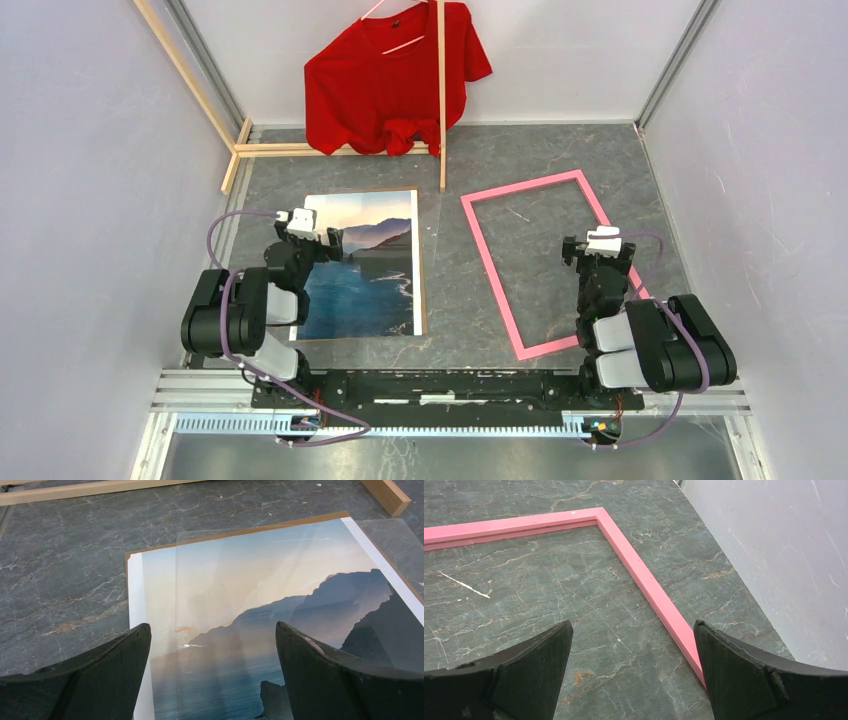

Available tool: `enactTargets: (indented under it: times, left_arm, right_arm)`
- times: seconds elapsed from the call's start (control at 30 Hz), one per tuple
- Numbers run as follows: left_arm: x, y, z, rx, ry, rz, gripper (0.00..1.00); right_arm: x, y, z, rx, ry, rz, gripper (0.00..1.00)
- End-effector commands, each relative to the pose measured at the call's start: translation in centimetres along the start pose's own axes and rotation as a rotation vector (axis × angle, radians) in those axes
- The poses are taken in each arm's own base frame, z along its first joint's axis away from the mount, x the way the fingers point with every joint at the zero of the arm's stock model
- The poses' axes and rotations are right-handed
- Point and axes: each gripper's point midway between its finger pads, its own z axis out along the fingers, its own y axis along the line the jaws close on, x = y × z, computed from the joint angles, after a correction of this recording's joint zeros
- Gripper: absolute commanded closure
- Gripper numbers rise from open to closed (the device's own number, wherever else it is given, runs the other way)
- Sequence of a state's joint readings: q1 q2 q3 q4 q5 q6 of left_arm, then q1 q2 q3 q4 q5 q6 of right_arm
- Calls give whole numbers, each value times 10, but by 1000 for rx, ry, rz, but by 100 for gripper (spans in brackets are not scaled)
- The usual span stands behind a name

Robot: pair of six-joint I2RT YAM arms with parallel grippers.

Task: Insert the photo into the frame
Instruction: Turn over the photo frame at the center of the board.

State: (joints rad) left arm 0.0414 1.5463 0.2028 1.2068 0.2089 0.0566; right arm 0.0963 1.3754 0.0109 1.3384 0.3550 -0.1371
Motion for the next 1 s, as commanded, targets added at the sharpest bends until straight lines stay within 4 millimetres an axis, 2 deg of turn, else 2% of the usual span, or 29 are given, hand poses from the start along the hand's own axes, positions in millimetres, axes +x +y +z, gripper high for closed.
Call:
enactTargets:
  times: [0.0,0.3,0.33,0.4,0.43,0.47,0.5,0.57,0.6,0.67,0.73,0.8,0.87,0.97]
  left_arm:
    - [-16,3,3,-22,-57,-34,0]
    - [-19,2,2,-12,-68,-32,0]
    - [-21,1,0,6,-68,-34,0]
    - [-34,2,0,25,-61,-42,0]
    - [-33,3,3,23,-18,-53,0]
    - [-55,6,7,21,-24,-35,0]
    - [-62,8,7,20,14,-27,0]
    - [-78,11,5,20,73,-18,0]
    - [-77,11,0,22,132,-27,0]
    - [-94,10,-2,32,157,-28,0]
    - [-96,7,-9,50,229,-48,0]
    - [-100,5,-11,61,269,-76,0]
    - [-104,3,-11,65,297,-105,0]
    - [-109,6,-5,60,336,-125,0]
  right_arm:
    - [18,-4,-22,-14,27,-22,2]
    - [18,-5,-22,-9,29,-21,2]
    - [11,-9,-21,14,4,-7,2]
    - [15,-16,-8,95,104,12,2]
    - [17,-29,-2,205,190,58,2]
    - [15,-34,5,261,270,69,2]
    - [16,-34,8,272,346,51,2]
    - [5,-29,16,306,366,171,2]
    - [-1,-23,19,281,359,237,2]
    - [-17,3,24,125,324,334,2]
    - [-35,36,25,-77,298,378,2]
    - [-43,63,21,-226,303,400,2]
    - [-46,84,11,-302,318,353,2]
    - [-43,115,-10,-350,366,190,2]
